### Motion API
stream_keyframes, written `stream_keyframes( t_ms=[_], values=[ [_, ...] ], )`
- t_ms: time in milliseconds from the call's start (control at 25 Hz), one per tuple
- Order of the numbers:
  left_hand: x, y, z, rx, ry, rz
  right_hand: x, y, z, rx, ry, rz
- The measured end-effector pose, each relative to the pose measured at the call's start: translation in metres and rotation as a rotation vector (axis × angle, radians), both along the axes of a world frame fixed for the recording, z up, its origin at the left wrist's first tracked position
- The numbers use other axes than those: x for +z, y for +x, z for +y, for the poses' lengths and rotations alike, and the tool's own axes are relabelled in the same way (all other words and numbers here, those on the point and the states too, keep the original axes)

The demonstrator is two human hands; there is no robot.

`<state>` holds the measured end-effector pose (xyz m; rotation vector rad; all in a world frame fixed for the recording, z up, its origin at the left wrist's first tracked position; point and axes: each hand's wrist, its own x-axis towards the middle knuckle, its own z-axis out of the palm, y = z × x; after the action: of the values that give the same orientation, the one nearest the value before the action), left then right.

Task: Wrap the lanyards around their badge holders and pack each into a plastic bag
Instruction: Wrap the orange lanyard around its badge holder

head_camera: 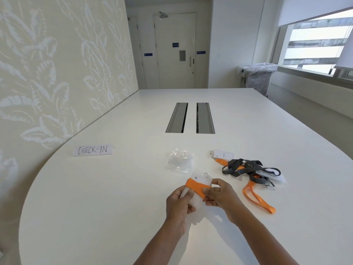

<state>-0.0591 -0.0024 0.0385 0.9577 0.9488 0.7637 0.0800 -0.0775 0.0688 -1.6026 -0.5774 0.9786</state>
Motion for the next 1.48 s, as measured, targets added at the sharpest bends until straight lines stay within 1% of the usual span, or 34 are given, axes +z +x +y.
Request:
stream_keyframes(
  t_ms=[80,160,360,480,640,800,880,1120,1280,1360,1480],
  values=[
    [0.001,0.003,-0.003,-0.017,-0.070,-0.034,-0.002,0.003,0.000,-0.044,0.015,-0.059],
    [0.001,0.003,-0.003,-0.074,-0.094,-0.037,-0.002,0.009,-0.001,-0.048,-0.011,-0.098],
    [0.007,0.004,0.008,-0.208,-0.035,0.109,-0.004,0.018,-0.001,-0.025,-0.107,-0.119],
    [0.010,0.005,0.020,-0.274,0.060,0.267,-0.005,0.023,0.000,-0.010,-0.195,-0.168],
    [0.017,0.013,0.029,-0.367,0.336,0.615,-0.008,0.029,0.001,0.033,-0.264,-0.277],
    [0.019,0.023,0.029,-0.457,0.550,0.931,-0.016,0.031,0.003,0.052,-0.305,-0.427],
    [0.020,0.028,0.032,-0.503,0.626,1.064,-0.018,0.030,0.005,0.068,-0.310,-0.502],
    [0.032,0.043,0.040,-0.657,0.730,1.276,-0.019,0.023,0.013,0.096,-0.395,-0.648],
    [0.038,0.050,0.042,-0.780,0.827,1.435,-0.022,0.022,0.013,0.096,-0.396,-0.697],
    [0.042,0.054,0.041,-0.852,0.882,1.540,-0.023,0.023,0.014,0.080,-0.377,-0.675],
    [0.049,0.060,0.041,-0.986,0.920,1.691,-0.022,0.022,0.013,0.049,-0.356,-0.553]
  ],
)
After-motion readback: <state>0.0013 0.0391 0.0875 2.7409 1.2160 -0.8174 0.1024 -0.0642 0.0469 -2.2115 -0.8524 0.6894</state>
